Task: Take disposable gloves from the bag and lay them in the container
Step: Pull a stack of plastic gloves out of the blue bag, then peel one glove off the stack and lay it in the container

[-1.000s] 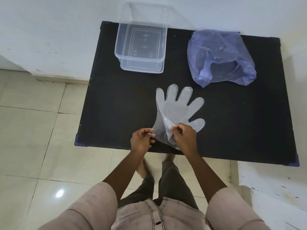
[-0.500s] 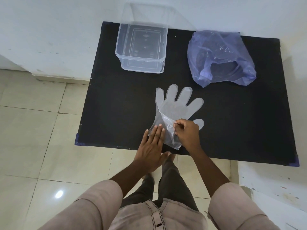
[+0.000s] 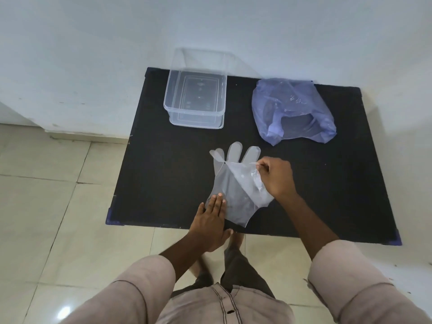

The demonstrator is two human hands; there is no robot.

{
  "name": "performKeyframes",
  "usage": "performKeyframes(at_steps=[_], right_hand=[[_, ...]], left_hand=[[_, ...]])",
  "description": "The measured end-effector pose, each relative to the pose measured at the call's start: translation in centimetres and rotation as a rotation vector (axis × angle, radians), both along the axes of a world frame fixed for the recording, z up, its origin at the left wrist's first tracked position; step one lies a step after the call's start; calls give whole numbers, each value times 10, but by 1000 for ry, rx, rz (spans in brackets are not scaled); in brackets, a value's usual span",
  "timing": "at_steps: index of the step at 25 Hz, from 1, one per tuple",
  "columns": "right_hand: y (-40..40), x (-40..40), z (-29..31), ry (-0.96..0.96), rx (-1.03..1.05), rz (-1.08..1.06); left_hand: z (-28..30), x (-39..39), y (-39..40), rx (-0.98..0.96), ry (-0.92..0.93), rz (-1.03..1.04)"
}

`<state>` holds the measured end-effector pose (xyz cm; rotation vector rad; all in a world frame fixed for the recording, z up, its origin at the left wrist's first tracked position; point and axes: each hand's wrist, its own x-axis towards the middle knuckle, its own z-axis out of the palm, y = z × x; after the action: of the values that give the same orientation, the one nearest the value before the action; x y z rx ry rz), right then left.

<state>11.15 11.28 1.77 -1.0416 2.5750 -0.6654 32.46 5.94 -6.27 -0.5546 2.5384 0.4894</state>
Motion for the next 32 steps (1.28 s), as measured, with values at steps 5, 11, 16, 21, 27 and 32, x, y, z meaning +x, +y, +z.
performKeyframes(at_steps=[5, 11, 16, 21, 27, 32], right_hand=[[-11, -43, 50, 172, 7, 21], [-20, -80, 102, 294, 17, 97], [-21, -95, 139, 431, 72, 282], [-23, -86, 169, 483, 98, 462], [-16, -57, 211, 492, 117, 496], [-2, -32, 238, 356, 53, 541]], left_hand=[[19, -8, -11, 47, -56, -42], [32, -15, -21, 54, -90, -82], [42, -23, -26, 141, -151, -62], [120, -65, -63, 145, 199, 8], [226, -111, -82, -114, 1011, 186], [249, -127, -74, 377, 863, 317]])
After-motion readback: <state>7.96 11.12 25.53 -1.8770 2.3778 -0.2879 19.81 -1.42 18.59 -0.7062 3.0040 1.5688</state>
